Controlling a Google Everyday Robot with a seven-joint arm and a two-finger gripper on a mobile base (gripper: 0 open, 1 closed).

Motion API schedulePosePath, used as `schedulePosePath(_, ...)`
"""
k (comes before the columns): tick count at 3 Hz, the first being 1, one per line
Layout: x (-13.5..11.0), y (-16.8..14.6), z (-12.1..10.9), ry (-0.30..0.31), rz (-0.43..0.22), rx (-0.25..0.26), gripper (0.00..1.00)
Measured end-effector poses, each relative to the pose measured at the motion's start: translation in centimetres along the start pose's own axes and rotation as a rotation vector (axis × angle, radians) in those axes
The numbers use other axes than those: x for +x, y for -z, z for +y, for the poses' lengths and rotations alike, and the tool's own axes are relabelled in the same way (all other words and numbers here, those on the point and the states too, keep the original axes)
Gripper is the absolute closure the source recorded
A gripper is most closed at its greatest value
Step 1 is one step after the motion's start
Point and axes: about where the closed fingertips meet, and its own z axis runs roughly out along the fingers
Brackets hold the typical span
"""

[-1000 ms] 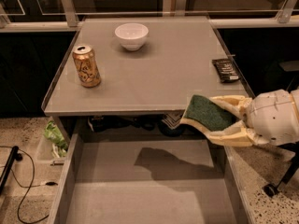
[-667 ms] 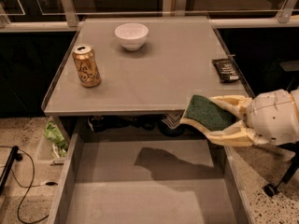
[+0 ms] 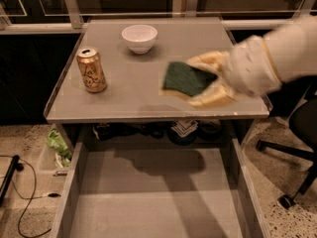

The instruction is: Pick sponge from top drawer and place on counter

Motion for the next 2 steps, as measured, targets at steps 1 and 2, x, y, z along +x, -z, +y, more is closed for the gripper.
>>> schedulePosePath(1, -4.3, -1.8, -4.8, 0.151, 0.024, -0.026, 1.00)
schedulePosePath(2, -4.7, -4.4, -8.8, 0.206, 0.056, -0.033, 1.00)
